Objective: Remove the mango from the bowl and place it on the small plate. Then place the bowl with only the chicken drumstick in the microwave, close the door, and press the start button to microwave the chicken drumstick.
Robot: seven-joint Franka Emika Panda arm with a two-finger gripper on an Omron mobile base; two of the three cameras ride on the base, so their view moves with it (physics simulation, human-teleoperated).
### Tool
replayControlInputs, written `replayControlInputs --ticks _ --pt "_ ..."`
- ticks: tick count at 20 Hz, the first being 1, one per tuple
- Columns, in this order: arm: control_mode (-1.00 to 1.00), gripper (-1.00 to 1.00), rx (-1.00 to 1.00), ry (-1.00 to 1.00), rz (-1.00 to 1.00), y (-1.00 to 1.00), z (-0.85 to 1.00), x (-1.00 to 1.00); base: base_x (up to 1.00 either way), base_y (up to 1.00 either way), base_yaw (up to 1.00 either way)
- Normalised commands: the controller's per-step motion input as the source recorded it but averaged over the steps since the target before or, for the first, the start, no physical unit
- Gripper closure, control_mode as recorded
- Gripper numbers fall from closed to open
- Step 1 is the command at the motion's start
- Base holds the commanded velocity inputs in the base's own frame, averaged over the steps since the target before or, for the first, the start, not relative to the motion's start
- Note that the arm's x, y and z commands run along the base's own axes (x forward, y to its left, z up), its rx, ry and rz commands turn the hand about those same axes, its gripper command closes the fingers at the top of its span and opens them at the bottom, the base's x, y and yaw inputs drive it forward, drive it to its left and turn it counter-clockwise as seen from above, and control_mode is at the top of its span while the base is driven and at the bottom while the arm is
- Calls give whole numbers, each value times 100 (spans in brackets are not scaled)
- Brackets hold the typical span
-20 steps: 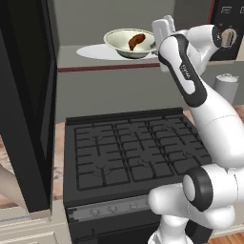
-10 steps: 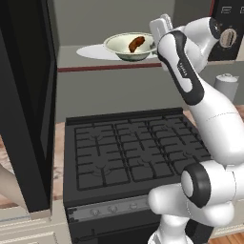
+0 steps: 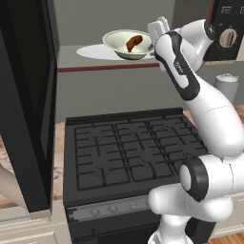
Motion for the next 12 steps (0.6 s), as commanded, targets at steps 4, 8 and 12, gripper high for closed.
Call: replayControlInputs --ticks 4,8,12 --pt "-100 100 0 0 -13 0 -33 23 0 0 0" --pt "-100 100 0 0 -17 0 -9 14 0 0 0" --pt "-100 -100 0 0 -13 0 8 1 0 0 0"
